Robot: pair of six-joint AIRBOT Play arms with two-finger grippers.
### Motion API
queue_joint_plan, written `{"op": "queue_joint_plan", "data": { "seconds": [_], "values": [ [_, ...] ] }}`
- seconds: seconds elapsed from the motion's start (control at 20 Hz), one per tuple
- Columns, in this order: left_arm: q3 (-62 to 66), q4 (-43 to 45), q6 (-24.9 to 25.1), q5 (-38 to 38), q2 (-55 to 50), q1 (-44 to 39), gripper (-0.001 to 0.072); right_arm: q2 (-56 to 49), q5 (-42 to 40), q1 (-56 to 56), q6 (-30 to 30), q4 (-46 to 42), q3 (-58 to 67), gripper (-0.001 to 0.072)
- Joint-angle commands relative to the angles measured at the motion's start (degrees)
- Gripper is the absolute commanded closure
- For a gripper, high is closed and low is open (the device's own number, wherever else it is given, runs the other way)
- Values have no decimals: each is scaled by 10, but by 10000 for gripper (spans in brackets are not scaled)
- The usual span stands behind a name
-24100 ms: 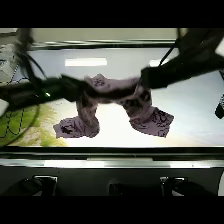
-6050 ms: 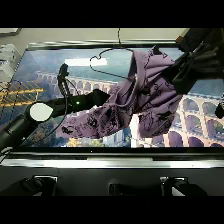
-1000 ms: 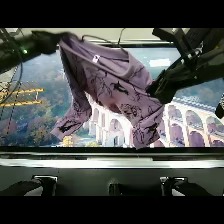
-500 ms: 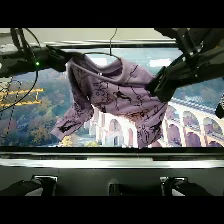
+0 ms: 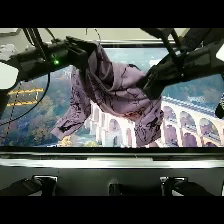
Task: Fold the clothes and pants, and hang the long-sleeved shirts on hangers.
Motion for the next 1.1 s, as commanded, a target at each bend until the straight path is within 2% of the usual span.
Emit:
{"op": "queue_joint_plan", "data": {
  "seconds": [0.0,0.15,0.35,0.5,0.55,0.6,0.65,0.7,0.75,0.95,1.05],
  "values": [
    [0,-2,-1,-22,11,-14,682,5,-78,3,42,-7,1,678],
    [0,3,0,-5,37,-14,683,11,-129,3,54,-8,3,677],
    [0,32,-1,76,88,-12,682,15,-202,3,80,-7,29,677],
    [0,32,-5,81,107,-14,680,15,-270,3,94,-7,72,677],
    [0,32,-5,83,109,-15,654,15,-284,3,94,-8,87,677],
    [0,32,-5,85,110,-15,494,15,-289,3,94,-8,101,677],
    [0,32,-5,91,110,-15,253,15,-290,3,95,-10,113,677],
    [0,32,-5,100,110,-15,57,16,-287,3,95,-15,121,677],
    [0,32,-5,112,110,-15,-7,19,-285,3,95,-27,122,677],
    [0,32,-4,142,116,-15,-6,33,-267,3,125,-121,122,677],
    [0,32,-5,143,115,-15,-4,41,-269,3,129,-123,122,677]
  ]
}}
